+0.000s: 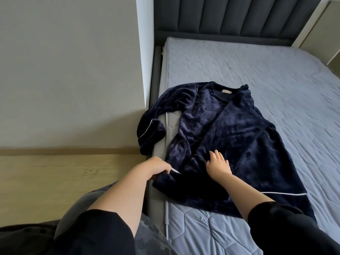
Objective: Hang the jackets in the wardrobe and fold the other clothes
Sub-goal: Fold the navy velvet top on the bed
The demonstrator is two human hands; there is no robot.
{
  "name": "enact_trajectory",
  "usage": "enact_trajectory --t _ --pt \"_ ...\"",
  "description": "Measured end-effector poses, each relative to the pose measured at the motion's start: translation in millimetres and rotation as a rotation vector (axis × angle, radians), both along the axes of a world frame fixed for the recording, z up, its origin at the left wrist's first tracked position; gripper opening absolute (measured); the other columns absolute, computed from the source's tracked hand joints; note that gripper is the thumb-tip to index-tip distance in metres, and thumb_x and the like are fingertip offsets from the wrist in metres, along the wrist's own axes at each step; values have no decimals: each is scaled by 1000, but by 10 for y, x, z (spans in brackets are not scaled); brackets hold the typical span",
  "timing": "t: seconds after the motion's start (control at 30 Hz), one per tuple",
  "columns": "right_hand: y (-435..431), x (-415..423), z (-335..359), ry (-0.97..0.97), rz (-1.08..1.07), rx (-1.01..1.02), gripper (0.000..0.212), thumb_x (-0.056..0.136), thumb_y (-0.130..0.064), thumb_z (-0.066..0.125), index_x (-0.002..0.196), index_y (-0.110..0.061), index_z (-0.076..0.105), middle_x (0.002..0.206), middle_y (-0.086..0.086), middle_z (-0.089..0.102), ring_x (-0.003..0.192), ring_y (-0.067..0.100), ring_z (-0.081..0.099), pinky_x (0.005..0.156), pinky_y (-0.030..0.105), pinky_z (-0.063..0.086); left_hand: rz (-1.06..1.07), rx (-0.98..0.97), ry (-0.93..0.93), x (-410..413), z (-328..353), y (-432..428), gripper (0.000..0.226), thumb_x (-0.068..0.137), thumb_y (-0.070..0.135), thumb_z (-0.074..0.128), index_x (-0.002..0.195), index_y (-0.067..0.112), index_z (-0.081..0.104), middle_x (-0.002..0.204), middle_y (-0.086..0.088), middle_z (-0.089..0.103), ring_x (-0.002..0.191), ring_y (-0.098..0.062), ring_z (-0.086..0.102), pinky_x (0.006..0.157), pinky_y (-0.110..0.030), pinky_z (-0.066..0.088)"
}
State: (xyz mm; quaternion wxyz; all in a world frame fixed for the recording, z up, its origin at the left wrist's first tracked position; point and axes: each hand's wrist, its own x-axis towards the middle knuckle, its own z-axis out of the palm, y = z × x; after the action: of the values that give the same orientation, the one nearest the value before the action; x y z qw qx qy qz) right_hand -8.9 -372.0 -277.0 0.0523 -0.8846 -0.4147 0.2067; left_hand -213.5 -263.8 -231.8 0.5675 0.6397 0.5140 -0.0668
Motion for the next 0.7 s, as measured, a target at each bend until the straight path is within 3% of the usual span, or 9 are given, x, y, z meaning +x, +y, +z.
enact_trajectory --t 0.07,0.1,0.17,0.23,0.3,0.37,0.47,0.6,0.7 --pt "9 32 18 16 2 12 50 101 -22 25 149 -14 16 159 6 4 146 19 1 115 45 7 167 -422 -277 -42 89 19 40 82 -2 46 52 11 69 55 -4 62 46 -15 59 45 -19 47" --pt "11 52 35 35 -1 16 50 101 -22 26 149 -14 17 159 5 5 146 19 2 115 45 8 179 -525 -277 -79 114 17 44 85 -2 41 56 10 71 57 -6 65 49 -16 63 47 -20 51" --pt "-10 77 54 48 13 7 50 101 -23 28 149 -14 17 159 5 6 146 19 4 115 44 9 62 -418 -25 -113 63 10 35 90 2 39 68 5 66 64 -11 62 64 -20 64 58 -24 50" --pt "-39 76 50 22 44 -26 51 101 -26 27 150 -15 15 159 4 5 146 18 3 116 43 9 -245 39 381 -127 -15 -43 17 92 9 42 89 6 58 81 -11 57 81 -23 57 72 -30 43" --pt "-47 57 46 1 42 -35 52 101 -28 26 150 -16 13 159 4 2 146 18 0 116 44 6 -351 323 534 -67 -111 -74 29 91 14 43 117 7 56 107 -11 60 95 -26 60 79 -31 44" --pt "-45 -13 34 -43 10 53 54 101 -33 27 150 -16 15 159 5 2 146 19 -1 116 46 3 -167 429 469 1 -210 -69 50 88 20 45 137 13 42 129 -8 54 110 -28 56 78 -31 44" --pt "-83 -227 -46 -140 76 221 60 98 -41 35 150 -18 16 159 3 5 146 18 3 116 46 3 -79 413 287 80 -284 17 59 90 37 40 146 22 26 136 -7 48 114 -30 52 77 -31 41" --pt "-95 -372 -178 -147 175 132 64 95 -45 37 150 -19 18 159 3 10 146 17 3 117 45 2 -218 273 297 88 -387 37 56 88 32 41 140 13 34 132 -9 47 102 -24 53 72 -28 38" --pt "119 -328 -33 -148 25 416 52 91 -33 47 139 -15 41 155 6 23 144 21 13 117 43 5 1 181 166 248 -306 211 39 86 23 42 122 10 48 124 -10 49 104 -26 51 77 -30 37"
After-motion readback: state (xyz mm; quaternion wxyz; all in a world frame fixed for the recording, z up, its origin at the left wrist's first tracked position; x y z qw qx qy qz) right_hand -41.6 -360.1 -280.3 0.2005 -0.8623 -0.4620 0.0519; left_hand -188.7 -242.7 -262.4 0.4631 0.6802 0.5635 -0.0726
